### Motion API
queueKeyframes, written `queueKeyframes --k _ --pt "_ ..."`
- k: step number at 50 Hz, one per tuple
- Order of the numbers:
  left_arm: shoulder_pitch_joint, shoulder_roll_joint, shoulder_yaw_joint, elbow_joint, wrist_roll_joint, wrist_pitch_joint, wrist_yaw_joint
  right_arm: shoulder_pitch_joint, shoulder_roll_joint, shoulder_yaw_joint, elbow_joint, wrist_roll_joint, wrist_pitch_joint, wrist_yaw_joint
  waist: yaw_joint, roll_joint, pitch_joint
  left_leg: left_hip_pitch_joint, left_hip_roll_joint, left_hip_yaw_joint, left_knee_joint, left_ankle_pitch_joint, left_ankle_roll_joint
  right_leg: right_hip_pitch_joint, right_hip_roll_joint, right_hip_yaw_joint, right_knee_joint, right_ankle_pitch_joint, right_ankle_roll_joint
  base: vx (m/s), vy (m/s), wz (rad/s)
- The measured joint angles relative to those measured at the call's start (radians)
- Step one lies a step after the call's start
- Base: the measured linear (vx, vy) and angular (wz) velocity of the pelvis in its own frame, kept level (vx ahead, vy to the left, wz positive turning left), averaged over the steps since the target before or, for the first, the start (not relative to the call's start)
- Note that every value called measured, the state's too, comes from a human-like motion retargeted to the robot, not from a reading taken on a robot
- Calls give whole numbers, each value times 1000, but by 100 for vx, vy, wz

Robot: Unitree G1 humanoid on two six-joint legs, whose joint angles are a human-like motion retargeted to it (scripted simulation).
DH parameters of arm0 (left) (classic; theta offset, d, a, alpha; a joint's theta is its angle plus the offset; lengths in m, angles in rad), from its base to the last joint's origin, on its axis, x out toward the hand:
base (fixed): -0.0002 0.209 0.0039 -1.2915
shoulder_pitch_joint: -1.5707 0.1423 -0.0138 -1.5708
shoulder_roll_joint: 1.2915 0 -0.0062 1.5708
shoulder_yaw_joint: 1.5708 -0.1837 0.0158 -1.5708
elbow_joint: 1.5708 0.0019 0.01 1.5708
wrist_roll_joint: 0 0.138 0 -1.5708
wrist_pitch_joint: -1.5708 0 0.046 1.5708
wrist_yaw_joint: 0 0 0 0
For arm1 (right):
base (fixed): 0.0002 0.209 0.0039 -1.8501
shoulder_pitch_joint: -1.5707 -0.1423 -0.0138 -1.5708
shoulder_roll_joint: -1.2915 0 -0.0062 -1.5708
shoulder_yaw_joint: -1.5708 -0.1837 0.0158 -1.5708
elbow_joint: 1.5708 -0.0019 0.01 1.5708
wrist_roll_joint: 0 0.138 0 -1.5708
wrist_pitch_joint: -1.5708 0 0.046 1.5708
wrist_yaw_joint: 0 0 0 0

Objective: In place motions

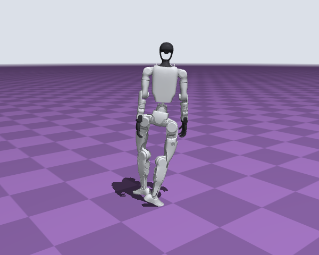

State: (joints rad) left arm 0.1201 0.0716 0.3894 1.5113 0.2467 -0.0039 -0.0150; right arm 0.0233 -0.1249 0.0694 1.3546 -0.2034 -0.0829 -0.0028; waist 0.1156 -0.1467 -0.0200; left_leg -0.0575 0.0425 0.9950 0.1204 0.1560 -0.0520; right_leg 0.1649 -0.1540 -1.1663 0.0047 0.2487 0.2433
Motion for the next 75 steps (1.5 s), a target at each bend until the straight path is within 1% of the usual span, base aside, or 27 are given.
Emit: queueKeyframes --k 5,13,21,25,27,28,30,32,33,35,37,38,40,43,45,47,49,50,52,53,55,57,58,59,60,68,75 --pt "-23 2 -43 -38 34 -1 -8 24 10 17 -26 0 -12 22 15 4 7 -11 -3 -29 -10 -33 -6 9 7 -28 9 21 -43 7 10 31" --pt "-22 -7 -43 -73 52 -13 -26 34 0 42 96 -75 22 7 46 38 -7 15 -17 -61 -69 -128 -40 35 24 -47 29 30 -128 12 18 -4" --pt "-14 0 -29 -52 47 -12 -33 68 0 4 168 -48 36 6 67 74 -21 37 -30 -159 -96 -208 -42 83 35 -67 48 52 -239 16 21 14" --pt "0 2 -26 -43 48 -16 -46 77 -7 2 173 -62 43 3 58 111 -30 51 -14 -200 -98 -239 -46 110 39 -66 83 122 -326 15 18 30" --pt "4 5 -31 -39 55 -15 -50 80 -8 0 161 -62 44 6 43 142 -28 60 8 -227 -96 -255 -48 127 40 -74 126 197 -410 14 22 62" --pt "5 7 -34 -38 61 -14 -53 82 -8 -2 153 -59 43 7 33 162 -23 66 25 -244 -93 -263 -50 136 38 -74 158 244 -467 24 25 122" --pt "5 11 -51 -32 75 -12 -60 90 -15 -13 136 -48 42 10 -31 179 23 136 1 -335 -76 -313 -52 207 -85 -40 382 275 -505 50 38 213" --pt "-8 15 -51 -33 88 -11 -68 82 -23 -14 115 -37 41 12 -70 155 61 187 -76 -390 -79 -362 -39 164 -269 158 670 275 -505 55 44 195" --pt "-14 17 -50 -33 93 -11 -70 78 -23 -12 106 -34 39 14 -91 134 72 197 -117 -418 -84 -374 -28 108 -336 274 793 275 -505 23 17 155" --pt "-20 24 -46 -31 104 -9 -74 75 -16 -5 97 -28 38 16 -113 98 68 175 -144 -443 -89 -362 -19 0 -392 390 949 275 -505 -15 -19 99" --pt "-31 37 -41 -28 108 -7 -73 64 -3 5 94 -24 38 20 -111 67 55 132 -139 -438 -92 -337 -17 -129 -329 514 982 275 -490 -25 -25 61" --pt "-37 42 -43 -26 107 -6 -72 61 3 7 91 -22 39 22 -116 55 57 127 -150 -451 -91 -337 -7 -158 -292 572 964 275 -454 -10 1 97" --pt "-49 50 -44 -24 103 -6 -70 57 14 15 80 -22 37 27 -115 50 67 114 -143 -466 -92 -329 11 -180 -227 626 872 275 -433 -8 14 114" --pt "-67 58 -47 -25 95 -8 -78 55 26 32 54 -37 29 31 -140 94 69 69 -64 -514 -90 -302 24 -179 -63 647 585 275 -424 -14 4 140" --pt "-75 58 -47 -27 95 -9 -81 55 25 45 42 -55 25 31 -155 112 58 30 -32 -547 -84 -291 28 -185 54 728 376 237 -366 -5 -4 150" --pt "-82 57 -47 -27 99 -8 -81 52 20 53 42 -75 26 33 -174 91 55 11 -51 -582 -74 -288 34 -215 95 843 286 94 -280 3 -8 174" --pt "-86 55 -51 -25 104 -9 -81 51 17 53 50 -88 29 35 -183 68 60 8 -78 -619 -73 -284 40 -242 121 957 219 -85 -219 6 -9 170" --pt "-85 53 -54 -24 106 -9 -81 53 16 52 55 -91 30 35 -183 59 63 10 -89 -637 -73 -283 43 -252 134 1009 186 -179 -202 10 -8 152" --pt "-83 50 -57 -18 108 -8 -83 52 14 42 71 -90 35 35 -169 53 72 24 -97 -664 -75 -281 44 -264 151 1072 127 -368 -205 12 -7 134" --pt "-79 48 -58 -14 110 -7 -83 51 14 36 79 -88 38 34 -162 52 75 32 -100 -676 -77 -281 45 -266 154 1073 95 -453 -204 14 -7 116" --pt "-65 47 -52 -6 115 -5 -81 56 15 28 93 -84 42 30 -144 53 68 46 -100 -695 -80 -283 44 -251 146 1003 33 -534 -218 17 -7 89" --pt "-49 46 -45 5 127 0 -80 59 15 15 104 -76 45 30 -111 42 46 46 -117 -708 -80 -285 42 -215 106 913 26 -528 -184 18 -5 61" --pt "-41 44 -45 12 134 3 -78 61 16 4 109 -72 47 32 -96 38 36 45 -125 -720 -79 -285 41 -195 82 812 14 -531 -169 17 0 68" --pt "-35 42 -47 20 137 5 -72 59 15 -7 111 -69 49 36 -79 34 31 48 -133 -731 -78 -286 40 -186 75 815 10 -528 -158 14 1 71" --pt "-31 40 -50 29 138 7 -64 57 15 -19 112 -67 51 39 -62 31 29 53 -140 -742 -77 -287 39 -183 77 870 11 -522 -149 11 -2 64" --pt "28 26 -33 62 119 12 -59 20 16 -3 71 -94 44 31 -61 36 22 98 -164 -797 -72 -291 37 -103 59 790 12 -456 -112 10 -5 54" --pt "30 -4 -17 43 94 13 -54 19 29 -4 57 -70 29 36 -47 19 9 121 -192 -843 -78 -296 33 -64 42 747 -6 -445 -84 6 -3 40"
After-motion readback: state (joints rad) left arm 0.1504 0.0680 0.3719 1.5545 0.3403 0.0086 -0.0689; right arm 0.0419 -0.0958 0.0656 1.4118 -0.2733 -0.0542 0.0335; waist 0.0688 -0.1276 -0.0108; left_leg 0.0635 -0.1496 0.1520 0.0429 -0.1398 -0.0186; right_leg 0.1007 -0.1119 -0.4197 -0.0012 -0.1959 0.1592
